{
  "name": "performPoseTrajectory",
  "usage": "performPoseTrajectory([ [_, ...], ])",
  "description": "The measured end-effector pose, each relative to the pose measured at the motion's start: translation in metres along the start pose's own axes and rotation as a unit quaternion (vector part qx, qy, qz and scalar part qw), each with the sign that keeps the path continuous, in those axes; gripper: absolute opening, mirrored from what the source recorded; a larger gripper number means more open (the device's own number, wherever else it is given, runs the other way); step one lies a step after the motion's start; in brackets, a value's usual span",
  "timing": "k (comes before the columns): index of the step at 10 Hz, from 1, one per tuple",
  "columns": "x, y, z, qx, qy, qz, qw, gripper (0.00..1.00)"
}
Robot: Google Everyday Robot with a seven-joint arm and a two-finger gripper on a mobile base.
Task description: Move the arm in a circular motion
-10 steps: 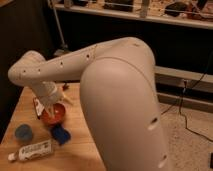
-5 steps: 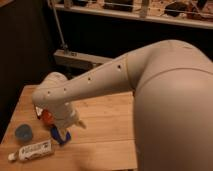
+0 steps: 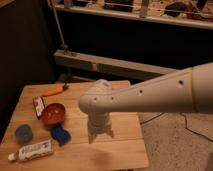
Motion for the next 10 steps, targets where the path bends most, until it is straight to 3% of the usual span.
performPoseTrajectory([
  [2, 0.000, -0.057, 0.006, 0.001, 0.002, 0.068, 0.9977, 0.65],
  [3, -0.007, -0.105, 0.011, 0.008, 0.005, 0.122, 0.9924, 0.65],
  [4, -0.015, -0.138, 0.012, 0.013, 0.006, 0.157, 0.9874, 0.65],
  [6, -0.053, -0.209, 0.006, 0.025, 0.002, 0.228, 0.9733, 0.65],
  [7, -0.077, -0.231, 0.000, 0.030, -0.004, 0.252, 0.9672, 0.65],
  [8, -0.102, -0.243, -0.010, 0.033, -0.012, 0.265, 0.9637, 0.65],
  [10, -0.160, -0.247, -0.033, 0.045, -0.027, 0.274, 0.9602, 0.65],
])
